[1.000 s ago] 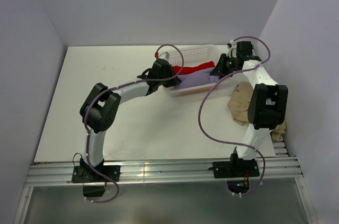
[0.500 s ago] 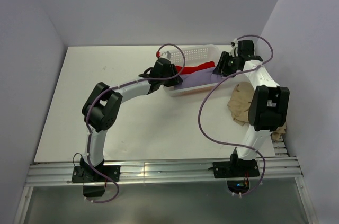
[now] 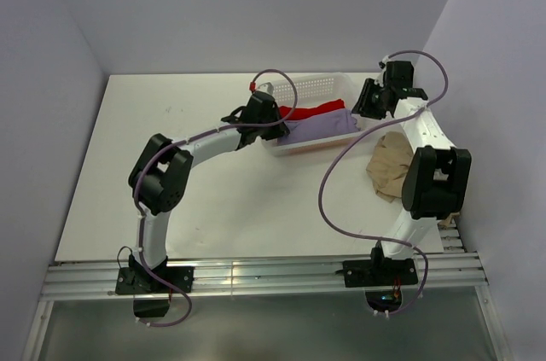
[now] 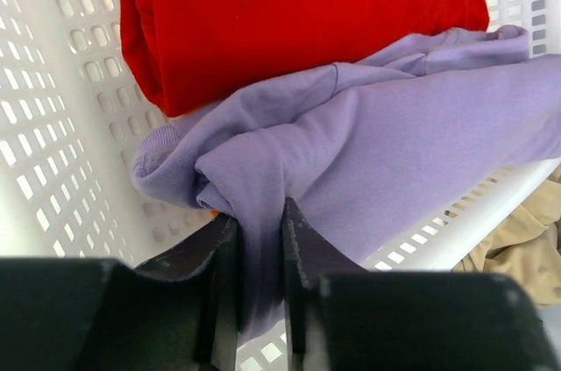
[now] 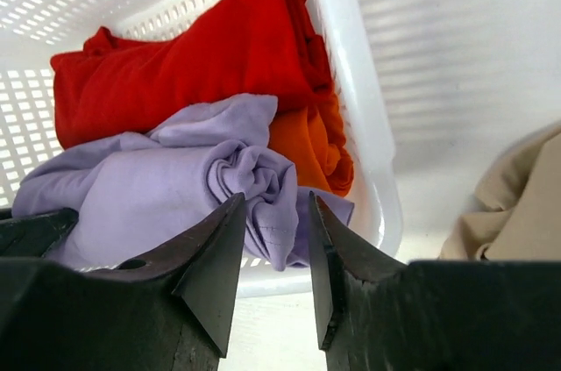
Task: Roll the t-shirts
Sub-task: Place the rolled tshirt into the container
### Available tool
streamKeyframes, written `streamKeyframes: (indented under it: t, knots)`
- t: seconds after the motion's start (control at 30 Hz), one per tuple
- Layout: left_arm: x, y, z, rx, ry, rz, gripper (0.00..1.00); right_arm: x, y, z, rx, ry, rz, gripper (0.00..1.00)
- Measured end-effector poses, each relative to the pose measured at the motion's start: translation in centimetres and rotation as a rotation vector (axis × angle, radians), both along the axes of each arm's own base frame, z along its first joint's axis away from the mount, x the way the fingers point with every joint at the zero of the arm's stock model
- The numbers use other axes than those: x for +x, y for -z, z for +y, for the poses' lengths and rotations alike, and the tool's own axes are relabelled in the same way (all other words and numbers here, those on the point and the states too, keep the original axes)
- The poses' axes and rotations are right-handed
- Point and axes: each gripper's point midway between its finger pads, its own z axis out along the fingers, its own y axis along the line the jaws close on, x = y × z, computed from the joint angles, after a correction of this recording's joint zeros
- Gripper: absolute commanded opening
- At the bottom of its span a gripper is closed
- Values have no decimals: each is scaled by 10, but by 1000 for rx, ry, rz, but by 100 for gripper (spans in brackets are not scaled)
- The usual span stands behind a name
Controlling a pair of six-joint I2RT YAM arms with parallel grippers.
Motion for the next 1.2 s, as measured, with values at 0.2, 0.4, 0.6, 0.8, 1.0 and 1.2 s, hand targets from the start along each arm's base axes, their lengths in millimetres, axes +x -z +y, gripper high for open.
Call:
streamKeyframes:
  t: [0.2, 0.4, 0.6, 0.8, 1.0, 1.2]
  knots:
    - [-3, -1, 2, 11, 3, 9, 42, -3, -24, -1, -7, 16, -61, 43]
    - [-3, -8, 2, 3, 2, -1, 52, 2, -41, 17, 39, -32, -117, 36]
    - [-6, -14, 6, 13, -5, 3, 55, 5, -25, 47, 83, -97, -84, 27]
    - [-5, -23, 9, 17, -18, -8, 50, -4, 6, 62, 89, -129, -19, 15]
    - [-3, -27, 14, 31, -47, -14, 44, -14, 30, 58, 68, -95, 34, 0]
    - [0, -38, 21, 51, -80, -28, 41, -10, 38, 56, 65, -80, 41, 0]
